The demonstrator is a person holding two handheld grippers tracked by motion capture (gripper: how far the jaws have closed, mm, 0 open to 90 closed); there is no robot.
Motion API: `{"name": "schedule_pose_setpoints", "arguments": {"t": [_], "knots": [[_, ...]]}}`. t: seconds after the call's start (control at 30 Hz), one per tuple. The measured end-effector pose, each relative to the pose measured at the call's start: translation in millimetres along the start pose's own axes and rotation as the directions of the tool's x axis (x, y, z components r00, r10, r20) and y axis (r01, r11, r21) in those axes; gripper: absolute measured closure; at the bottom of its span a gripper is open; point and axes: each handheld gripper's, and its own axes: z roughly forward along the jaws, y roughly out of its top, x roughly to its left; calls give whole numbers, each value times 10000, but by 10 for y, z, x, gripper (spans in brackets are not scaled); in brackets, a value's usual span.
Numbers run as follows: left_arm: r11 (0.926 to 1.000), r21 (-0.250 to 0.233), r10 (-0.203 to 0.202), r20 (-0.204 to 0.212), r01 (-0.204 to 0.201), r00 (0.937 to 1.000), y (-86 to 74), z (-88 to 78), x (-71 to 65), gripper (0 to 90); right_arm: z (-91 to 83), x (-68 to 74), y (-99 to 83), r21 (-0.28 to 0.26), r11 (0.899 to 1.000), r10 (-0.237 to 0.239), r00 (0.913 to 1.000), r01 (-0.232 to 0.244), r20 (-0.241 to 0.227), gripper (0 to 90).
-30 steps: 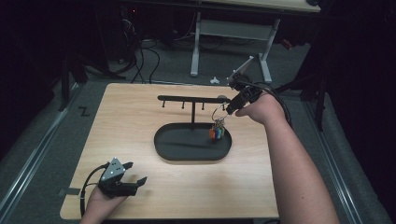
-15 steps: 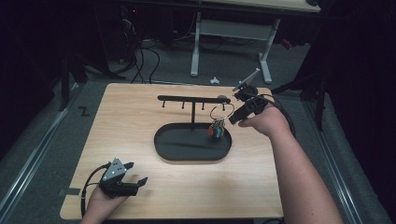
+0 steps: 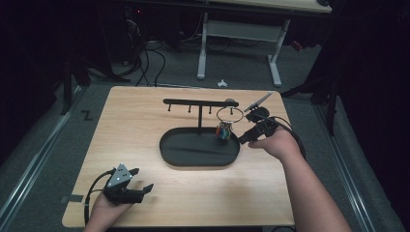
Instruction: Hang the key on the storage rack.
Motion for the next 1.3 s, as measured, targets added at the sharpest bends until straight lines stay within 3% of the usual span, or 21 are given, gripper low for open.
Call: {"name": "schedule_pose_setpoints", "arguments": {"t": [0.43, 0.67, 0.87, 0.9, 0.93, 0.97, 1.0, 1.07, 1.1, 1.13, 1.17, 1.2, 1.23, 1.3], "knots": [[9999, 107, 53, 37, -54, 10000, -5, 17, -14, 196, 370, -140, -423, -164, 9969, 769, 9969, -771, -143, 283], [9998, 190, 90, 64, -91, 9999, -6, 21, -16, 197, 511, -150, -671, -794, 9900, 1150, 9932, -1162, -203, 284], [9997, 233, 114, 81, -116, 9999, -8, 32, -24, 199, 642, -85, -931, -1739, 9745, 1364, 9897, -1418, -429, 286], [9996, 246, 118, 83, -120, 9999, -8, 34, -25, 199, 697, -28, -1050, -2281, 9628, 1389, 9894, -1449, -422, 289], [9996, 250, 117, 84, -119, 9999, -8, 34, -26, 199, 697, -28, -1050, -2281, 9628, 1389, 9894, -1449, -422, 289], [9996, 255, 122, 84, -124, 9999, -9, 35, -26, 200, 744, 11, -1133, -2586, 9550, 1380, 9893, -1453, -463, 291], [9996, 265, 129, 90, -132, 9999, -9, 36, -26, 200, 744, 11, -1133, -2586, 9550, 1380, 9893, -1453, -463, 291], [9994, 303, 148, 90, -151, 9999, -8, 39, -25, 201, 804, 64, -1227, -2915, 9456, 1392, 9895, -1446, -391, 291], [9994, 300, 150, 86, -153, 9999, -8, 42, -25, 202, 861, 128, -1321, -3348, 9322, 1392, 9901, -1378, -200, 293], [9994, 304, 152, 86, -154, 9998, -8, 44, -25, 202, 861, 128, -1321, -3348, 9322, 1392, 9901, -1378, -200, 293], [9993, 314, 175, 73, -177, 9998, -6, 49, -24, 202, 920, 209, -1424, -3815, 9125, 1516, 9882, -1477, -200, 291], [9993, 314, 175, 73, -177, 9998, -6, 49, -24, 202, 920, 209, -1424, -3815, 9125, 1516, 9882, -1477, -200, 291], [9994, 315, 158, 61, -159, 9999, -6, 54, -24, 202, 946, 240, -1467, -4016, 9039, 1522, 9882, -1472, -197, 287], [9989, 418, 194, 73, -196, 9998, -4, 58, -22, 202, 1065, 417, -1758, -5046, 8478, 1844, 9828, -1634, -84, 321]]}}
